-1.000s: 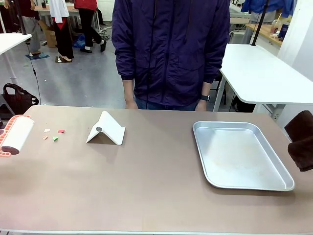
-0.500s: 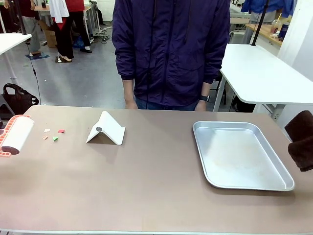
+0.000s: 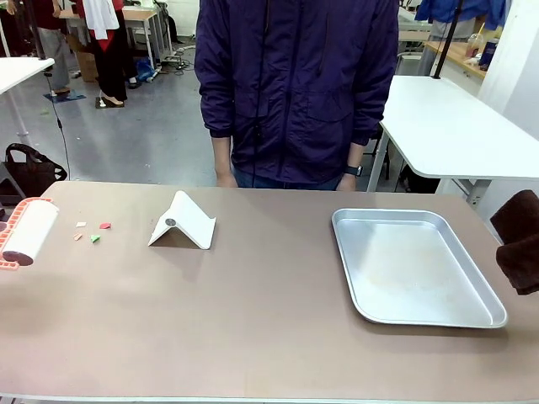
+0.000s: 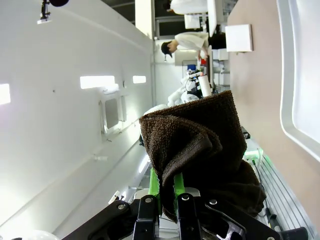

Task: Clean the surface of the table.
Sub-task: Clean the area not pointed to by the person.

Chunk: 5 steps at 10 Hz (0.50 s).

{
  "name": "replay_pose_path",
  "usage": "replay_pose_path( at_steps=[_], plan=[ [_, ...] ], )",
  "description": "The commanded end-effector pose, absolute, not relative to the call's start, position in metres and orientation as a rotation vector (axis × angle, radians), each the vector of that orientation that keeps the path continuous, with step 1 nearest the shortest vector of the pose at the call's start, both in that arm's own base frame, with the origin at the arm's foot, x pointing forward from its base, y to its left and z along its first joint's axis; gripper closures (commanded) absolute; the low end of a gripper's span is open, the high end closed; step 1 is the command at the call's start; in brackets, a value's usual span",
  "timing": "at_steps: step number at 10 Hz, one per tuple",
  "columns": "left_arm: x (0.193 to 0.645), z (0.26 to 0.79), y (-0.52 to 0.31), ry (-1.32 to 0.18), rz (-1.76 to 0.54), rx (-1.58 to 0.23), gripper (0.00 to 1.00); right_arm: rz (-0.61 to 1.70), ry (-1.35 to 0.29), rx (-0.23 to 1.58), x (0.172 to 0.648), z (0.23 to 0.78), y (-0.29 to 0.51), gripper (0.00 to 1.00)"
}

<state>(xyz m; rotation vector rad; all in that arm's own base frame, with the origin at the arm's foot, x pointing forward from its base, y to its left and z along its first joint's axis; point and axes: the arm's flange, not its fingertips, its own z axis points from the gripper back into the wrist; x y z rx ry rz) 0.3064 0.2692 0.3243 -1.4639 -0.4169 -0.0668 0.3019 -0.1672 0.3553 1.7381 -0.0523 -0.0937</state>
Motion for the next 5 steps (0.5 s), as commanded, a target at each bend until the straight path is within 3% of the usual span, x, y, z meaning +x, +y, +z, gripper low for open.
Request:
replay_pose_path(
  at_steps=[1,4,5],
  plan=[
    [0.3048,0.3276,0.2678,-0.420,-0.073,-1.468,0.96,-0.082,-0.052,1.743,0.3012,0.3592,-0.1665,0.88],
    [0.3048,0.3276,0.2678,-0.420,-0.073,-1.468,0.96,-0.082,-0.052,1.743,0.3012,0.3592,-0.1665,0.88],
    [0.3064,0.3243,0.2692,-0.417,-0.067,-1.464,0.78,-0.082,-0.052,1.743,0.3012,0.3592,-0.1665,0.88]
  ],
)
